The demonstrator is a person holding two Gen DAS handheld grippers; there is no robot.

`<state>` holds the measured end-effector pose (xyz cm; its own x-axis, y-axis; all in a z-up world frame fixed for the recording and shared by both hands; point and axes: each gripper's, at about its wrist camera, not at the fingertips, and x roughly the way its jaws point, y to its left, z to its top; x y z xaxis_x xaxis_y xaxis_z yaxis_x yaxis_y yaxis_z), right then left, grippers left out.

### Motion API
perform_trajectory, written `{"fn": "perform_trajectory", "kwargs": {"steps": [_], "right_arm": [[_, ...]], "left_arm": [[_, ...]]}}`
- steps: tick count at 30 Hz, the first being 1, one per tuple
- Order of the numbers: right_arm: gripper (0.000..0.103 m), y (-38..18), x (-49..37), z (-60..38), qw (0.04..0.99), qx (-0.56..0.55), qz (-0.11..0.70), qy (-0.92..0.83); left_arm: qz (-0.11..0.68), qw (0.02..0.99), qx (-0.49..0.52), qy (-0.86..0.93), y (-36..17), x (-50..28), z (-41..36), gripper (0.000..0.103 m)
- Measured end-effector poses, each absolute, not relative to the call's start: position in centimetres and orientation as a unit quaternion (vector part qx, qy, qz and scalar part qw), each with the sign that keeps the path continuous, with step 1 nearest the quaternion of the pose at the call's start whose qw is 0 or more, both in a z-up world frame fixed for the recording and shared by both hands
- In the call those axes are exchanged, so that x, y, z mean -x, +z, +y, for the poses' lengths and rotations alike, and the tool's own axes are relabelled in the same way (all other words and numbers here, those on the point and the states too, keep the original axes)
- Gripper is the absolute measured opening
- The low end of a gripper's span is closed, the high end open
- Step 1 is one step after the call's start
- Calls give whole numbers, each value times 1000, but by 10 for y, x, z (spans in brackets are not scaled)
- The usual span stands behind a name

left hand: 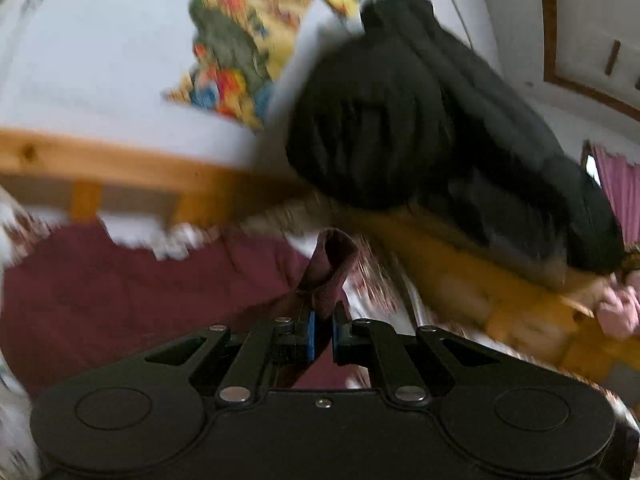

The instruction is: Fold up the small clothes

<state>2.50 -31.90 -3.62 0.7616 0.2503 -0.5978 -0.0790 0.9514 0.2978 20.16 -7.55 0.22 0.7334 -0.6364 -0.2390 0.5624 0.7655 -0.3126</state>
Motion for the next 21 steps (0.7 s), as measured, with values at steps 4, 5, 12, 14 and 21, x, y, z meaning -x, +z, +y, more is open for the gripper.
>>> {"fn": "perform_trajectory", "kwargs": {"steps": [4,5,12,14,21], "right_arm": [[103,-40,-20,-329,928,-134,340,65],[103,-41,-20,-331,928,-135,342,62],[103,-40,-21,-324,931,-119,341,51],[103,-38,-22,-323,934,-114,336,44],[103,-23,-37,-319,945,-91,311,51]], "left_arm": [[210,911,123,-333,-21,-206,-82,8],[219,908,124,-335,-25,-206,-82,9],[264,894,148,-331,-31,-212,-59,47],[272,897,148,-315,-24,-215,-45,67],[281,936,118,-179,-16,-222,34,89]]}}
